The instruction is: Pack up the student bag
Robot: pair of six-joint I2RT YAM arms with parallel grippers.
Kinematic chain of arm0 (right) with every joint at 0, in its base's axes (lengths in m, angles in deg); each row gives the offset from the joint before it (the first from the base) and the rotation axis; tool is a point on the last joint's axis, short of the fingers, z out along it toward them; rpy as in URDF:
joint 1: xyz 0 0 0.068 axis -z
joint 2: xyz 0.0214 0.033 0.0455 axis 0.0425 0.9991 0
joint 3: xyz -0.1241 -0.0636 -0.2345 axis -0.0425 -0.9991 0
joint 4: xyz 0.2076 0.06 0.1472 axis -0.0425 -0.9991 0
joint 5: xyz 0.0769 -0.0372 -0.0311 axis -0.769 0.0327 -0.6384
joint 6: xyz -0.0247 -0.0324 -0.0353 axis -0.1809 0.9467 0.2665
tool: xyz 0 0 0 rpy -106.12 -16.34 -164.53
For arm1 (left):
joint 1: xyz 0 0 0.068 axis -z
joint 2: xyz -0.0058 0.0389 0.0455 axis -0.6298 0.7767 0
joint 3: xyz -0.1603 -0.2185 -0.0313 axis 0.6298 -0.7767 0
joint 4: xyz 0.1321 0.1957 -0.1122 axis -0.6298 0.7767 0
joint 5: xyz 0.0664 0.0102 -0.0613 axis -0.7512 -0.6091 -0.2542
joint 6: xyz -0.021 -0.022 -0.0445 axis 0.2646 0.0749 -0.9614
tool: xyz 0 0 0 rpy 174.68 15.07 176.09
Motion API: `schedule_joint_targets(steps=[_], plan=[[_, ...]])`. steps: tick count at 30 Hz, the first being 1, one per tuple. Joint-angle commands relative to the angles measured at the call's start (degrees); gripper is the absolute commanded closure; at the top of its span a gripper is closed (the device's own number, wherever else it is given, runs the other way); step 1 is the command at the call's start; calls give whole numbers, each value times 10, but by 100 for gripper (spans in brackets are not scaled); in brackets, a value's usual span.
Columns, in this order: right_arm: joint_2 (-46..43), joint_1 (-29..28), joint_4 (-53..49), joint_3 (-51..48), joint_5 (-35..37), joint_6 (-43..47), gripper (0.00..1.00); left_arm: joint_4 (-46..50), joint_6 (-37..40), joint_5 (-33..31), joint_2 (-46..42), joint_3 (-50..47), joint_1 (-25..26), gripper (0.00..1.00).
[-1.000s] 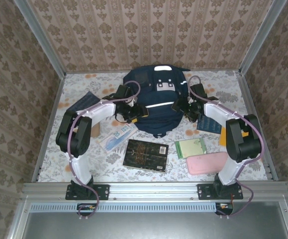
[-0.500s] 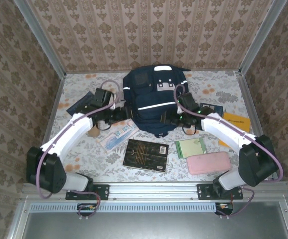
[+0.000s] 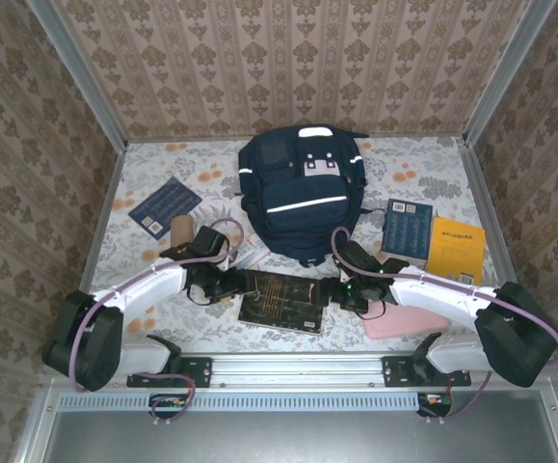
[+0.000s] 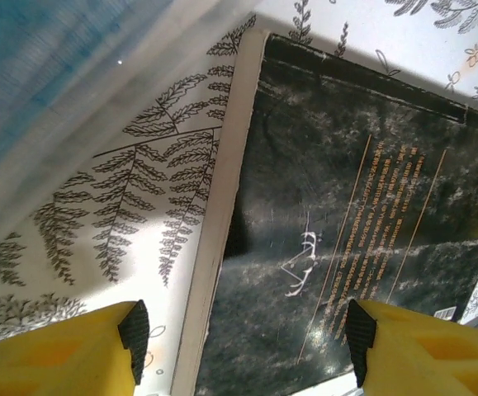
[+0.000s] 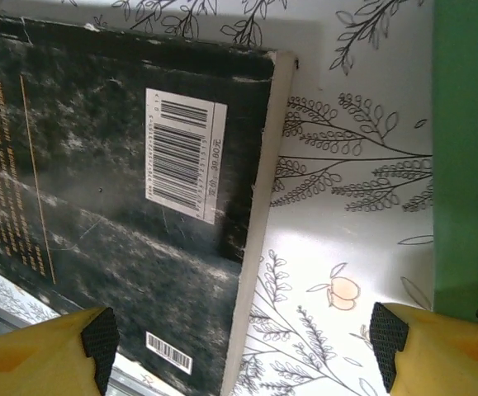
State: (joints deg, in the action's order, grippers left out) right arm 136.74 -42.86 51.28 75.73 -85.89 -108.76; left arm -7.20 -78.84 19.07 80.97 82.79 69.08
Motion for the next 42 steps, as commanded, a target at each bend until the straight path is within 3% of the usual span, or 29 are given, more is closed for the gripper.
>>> schedule_joint_targets(steps=[1,11,20,29,35,42], plan=[[33,-14,79,-15,-37,-63,18,-41,-6,20,20,-1,10,34],[126,-37,133,21,-51,-82,28,-61,-7,27,70,10,28,37],[34,-33,87,53,-46,-71,41,-53,-8,23,81,21,37,38],[-25,-21,108,42,-47,-93,53,-48,-10,17,81,26,42,39],[-9,-18,132,29,-41,-111,75,-27,-7,2,68,34,46,40],[-38,5,95,34,-16,-78,100,66,-10,-42,-25,68,31,38]])
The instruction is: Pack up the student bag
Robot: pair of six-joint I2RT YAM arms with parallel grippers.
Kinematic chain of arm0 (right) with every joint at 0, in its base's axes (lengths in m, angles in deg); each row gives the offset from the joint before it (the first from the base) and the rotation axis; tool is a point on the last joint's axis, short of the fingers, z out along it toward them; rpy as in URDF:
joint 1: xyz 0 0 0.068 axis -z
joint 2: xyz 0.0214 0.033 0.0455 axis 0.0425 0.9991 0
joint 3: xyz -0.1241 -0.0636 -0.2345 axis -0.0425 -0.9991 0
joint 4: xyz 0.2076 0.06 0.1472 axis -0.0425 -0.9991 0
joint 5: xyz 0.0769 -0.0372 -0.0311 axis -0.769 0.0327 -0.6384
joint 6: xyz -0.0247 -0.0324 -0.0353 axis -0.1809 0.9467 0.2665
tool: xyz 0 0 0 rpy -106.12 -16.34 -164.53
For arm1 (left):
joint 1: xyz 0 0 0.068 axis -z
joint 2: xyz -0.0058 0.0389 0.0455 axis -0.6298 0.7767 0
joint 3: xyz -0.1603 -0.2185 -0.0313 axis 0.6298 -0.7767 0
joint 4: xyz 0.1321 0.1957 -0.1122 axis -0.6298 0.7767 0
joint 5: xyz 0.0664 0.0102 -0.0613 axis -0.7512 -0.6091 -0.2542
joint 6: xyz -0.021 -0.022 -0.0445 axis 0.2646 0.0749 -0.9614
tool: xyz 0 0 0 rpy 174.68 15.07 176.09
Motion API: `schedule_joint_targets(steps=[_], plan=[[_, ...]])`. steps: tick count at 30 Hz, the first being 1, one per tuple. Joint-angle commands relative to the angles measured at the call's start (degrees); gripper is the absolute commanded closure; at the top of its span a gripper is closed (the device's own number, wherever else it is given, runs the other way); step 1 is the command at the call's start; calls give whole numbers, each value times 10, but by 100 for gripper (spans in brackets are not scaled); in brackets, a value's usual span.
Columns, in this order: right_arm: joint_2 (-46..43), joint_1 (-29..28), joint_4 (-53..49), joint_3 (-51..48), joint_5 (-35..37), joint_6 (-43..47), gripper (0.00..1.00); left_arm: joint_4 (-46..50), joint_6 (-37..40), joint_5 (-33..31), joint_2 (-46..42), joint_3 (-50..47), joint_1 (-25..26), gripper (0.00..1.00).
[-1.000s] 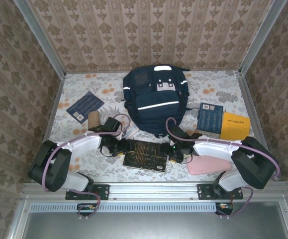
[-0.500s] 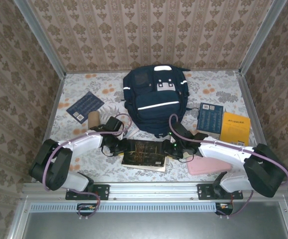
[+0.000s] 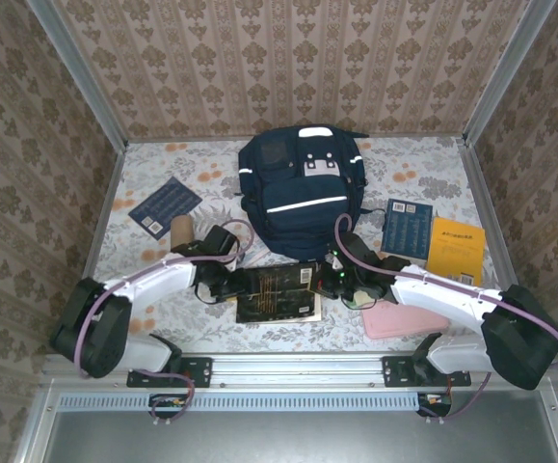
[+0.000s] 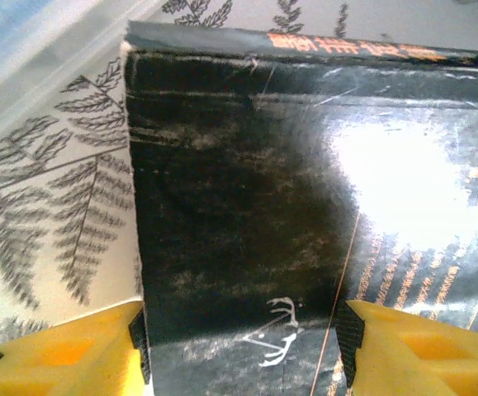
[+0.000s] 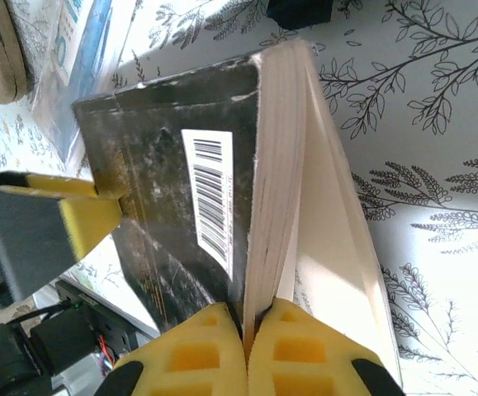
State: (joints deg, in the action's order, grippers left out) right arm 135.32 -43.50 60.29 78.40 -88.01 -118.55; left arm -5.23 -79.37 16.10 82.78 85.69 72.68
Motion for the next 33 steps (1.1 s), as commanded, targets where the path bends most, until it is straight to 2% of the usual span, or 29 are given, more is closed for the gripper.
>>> schedule_joint_targets(steps=[1,7,14,16,18,20,23,28,30,33], plan=[[-29,19,-2,11,2,30,100,63,1,-21,-57,51,-7,37],[-66,37,-65,68,-20,177,100,118,92,-100,-100,122,-8,35],[-70,40,-150,139,-13,363,100,22,206,-111,-119,147,-8,34],[-69,40,-159,146,9,399,100,-33,256,-84,-122,144,-8,33],[-77,40,-154,143,15,448,100,-108,303,-25,-133,121,-5,29],[-95,40,-144,136,10,493,100,-169,345,-16,-143,105,4,28],[-132,40,-134,127,-7,564,100,-183,421,-2,-138,112,10,27],[-169,40,-145,126,-32,656,100,-143,529,52,-106,130,10,27],[-167,41,-158,132,-46,681,100,-174,543,111,-106,116,9,29],[-161,41,-182,146,-67,720,100,-221,537,140,-95,100,8,30]])
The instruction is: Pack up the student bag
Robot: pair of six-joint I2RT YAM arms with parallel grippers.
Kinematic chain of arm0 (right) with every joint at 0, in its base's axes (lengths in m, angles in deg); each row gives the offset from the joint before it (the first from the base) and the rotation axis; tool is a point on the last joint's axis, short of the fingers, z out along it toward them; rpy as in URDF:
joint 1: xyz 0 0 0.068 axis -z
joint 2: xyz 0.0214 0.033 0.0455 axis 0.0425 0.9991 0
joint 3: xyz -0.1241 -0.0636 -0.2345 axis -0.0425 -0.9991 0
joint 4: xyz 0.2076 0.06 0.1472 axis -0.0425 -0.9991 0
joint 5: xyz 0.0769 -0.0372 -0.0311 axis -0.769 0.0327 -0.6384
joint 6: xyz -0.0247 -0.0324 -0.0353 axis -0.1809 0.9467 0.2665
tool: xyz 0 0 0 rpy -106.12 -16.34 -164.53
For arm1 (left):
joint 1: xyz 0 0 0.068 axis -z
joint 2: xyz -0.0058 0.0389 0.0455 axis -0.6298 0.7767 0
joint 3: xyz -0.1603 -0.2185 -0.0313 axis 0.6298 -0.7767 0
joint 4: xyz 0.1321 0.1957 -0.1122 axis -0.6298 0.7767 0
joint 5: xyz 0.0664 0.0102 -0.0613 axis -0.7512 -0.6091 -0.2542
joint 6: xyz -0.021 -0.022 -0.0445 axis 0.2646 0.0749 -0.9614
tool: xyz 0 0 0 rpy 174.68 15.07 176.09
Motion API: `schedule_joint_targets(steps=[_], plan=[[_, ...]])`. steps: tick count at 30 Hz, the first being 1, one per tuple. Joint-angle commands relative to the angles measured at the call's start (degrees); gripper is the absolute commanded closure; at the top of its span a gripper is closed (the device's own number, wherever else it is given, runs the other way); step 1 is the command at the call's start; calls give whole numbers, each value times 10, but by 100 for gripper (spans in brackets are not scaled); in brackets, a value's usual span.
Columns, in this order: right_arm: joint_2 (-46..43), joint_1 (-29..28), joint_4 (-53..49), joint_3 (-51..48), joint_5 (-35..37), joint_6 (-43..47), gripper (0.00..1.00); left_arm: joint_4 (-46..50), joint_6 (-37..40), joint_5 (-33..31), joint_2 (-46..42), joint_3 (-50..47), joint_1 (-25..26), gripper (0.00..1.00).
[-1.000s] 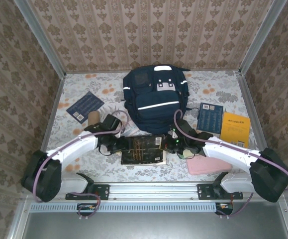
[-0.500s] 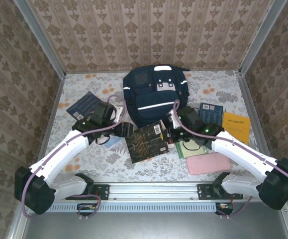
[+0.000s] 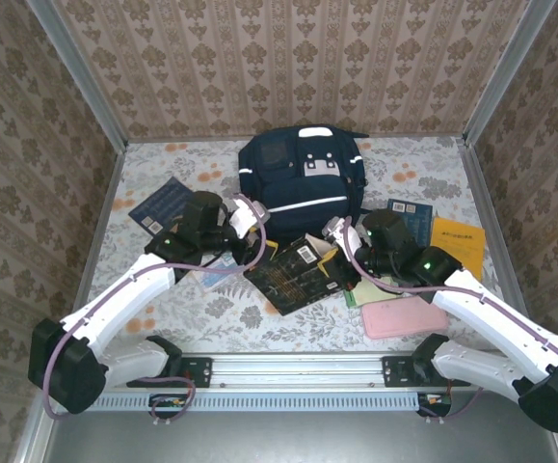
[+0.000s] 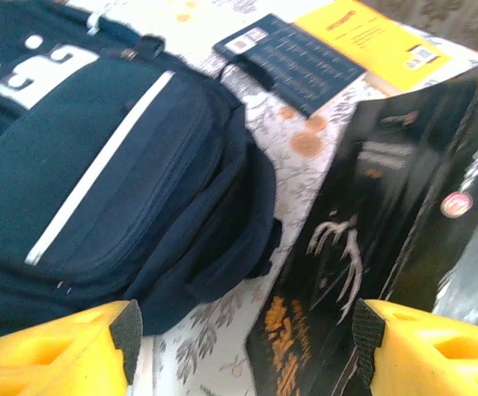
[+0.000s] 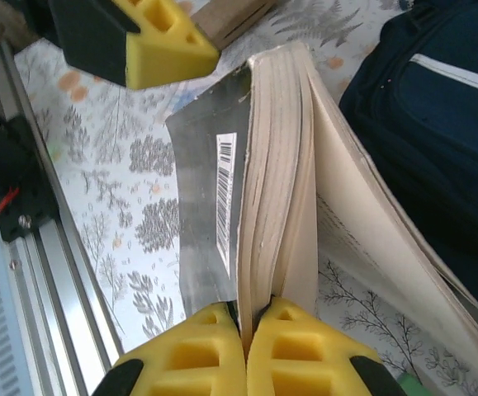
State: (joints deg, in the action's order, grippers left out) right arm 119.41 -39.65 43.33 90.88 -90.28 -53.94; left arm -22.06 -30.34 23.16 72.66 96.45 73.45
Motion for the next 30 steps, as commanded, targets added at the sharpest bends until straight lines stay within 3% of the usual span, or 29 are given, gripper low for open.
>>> schedule_joint_targets(steps=[1,6,12,22,30], plan=[[-2,2,-15,25,-49,86,100,-50,56,69,13,-5,0,30],[-22,2,-12,23,-81,113,100,-41,85,53,12,-3,-4,30],[-73,2,14,-7,-98,125,100,-41,86,107,-34,-27,-8,30],[-120,2,67,-37,-66,130,100,-34,105,131,-46,-45,14,30],[-121,2,61,-43,-49,134,100,-69,91,85,-100,-59,1,32]])
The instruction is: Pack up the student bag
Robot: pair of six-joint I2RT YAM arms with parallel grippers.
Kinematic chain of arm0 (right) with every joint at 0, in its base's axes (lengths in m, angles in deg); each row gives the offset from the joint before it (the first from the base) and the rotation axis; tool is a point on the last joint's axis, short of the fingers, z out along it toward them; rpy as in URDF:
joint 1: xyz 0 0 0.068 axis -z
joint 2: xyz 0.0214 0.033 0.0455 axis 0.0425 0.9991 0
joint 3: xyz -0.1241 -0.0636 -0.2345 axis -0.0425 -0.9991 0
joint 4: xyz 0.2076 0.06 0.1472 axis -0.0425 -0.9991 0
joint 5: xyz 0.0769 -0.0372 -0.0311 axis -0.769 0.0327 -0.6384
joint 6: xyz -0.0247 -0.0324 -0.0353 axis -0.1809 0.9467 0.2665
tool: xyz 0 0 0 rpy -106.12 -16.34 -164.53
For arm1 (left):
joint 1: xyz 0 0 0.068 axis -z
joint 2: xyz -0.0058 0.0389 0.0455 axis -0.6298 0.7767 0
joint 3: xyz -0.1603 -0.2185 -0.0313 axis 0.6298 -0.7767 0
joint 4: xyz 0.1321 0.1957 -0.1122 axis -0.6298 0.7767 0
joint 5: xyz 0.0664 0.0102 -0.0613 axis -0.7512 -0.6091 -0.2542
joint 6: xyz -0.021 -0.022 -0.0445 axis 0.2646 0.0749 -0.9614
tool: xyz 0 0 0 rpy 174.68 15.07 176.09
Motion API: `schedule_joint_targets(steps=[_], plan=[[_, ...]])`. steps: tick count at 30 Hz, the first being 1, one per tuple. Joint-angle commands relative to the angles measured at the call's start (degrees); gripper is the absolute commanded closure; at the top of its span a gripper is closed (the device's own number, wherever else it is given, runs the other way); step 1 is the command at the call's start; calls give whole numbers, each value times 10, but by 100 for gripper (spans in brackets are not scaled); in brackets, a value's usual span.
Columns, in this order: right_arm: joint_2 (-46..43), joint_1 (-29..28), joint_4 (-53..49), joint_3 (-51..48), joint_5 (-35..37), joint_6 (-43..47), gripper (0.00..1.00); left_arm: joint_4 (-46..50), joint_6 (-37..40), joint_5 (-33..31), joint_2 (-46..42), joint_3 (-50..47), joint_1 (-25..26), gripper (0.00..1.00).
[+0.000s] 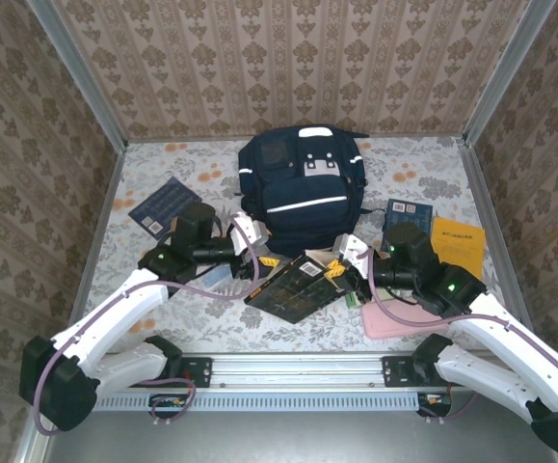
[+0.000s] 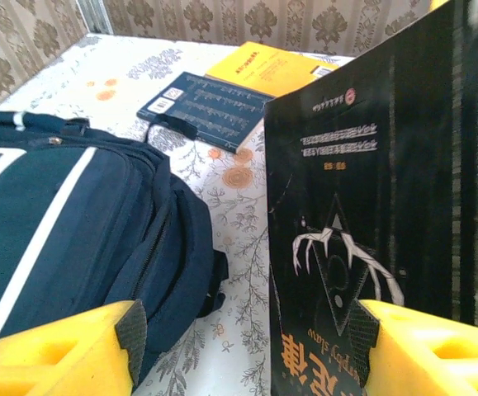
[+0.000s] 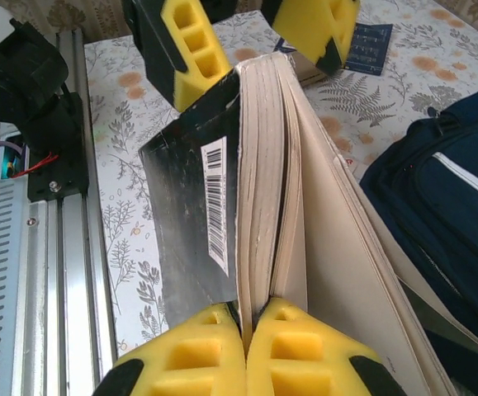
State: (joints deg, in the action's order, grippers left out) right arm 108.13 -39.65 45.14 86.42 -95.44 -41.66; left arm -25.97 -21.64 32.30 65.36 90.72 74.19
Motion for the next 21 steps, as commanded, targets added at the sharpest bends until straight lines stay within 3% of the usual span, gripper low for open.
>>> schedule_joint_targets(steps=[1,12,21], plan=[[-8,2,44,1,6,11,100,-27,4,-9,-33,2,-7,32],[0,2,61,2,61,9,100,28,10,70,-34,20,28,32],[-12,2,93,-3,44,-6,100,1,-4,26,48,34,80,33]])
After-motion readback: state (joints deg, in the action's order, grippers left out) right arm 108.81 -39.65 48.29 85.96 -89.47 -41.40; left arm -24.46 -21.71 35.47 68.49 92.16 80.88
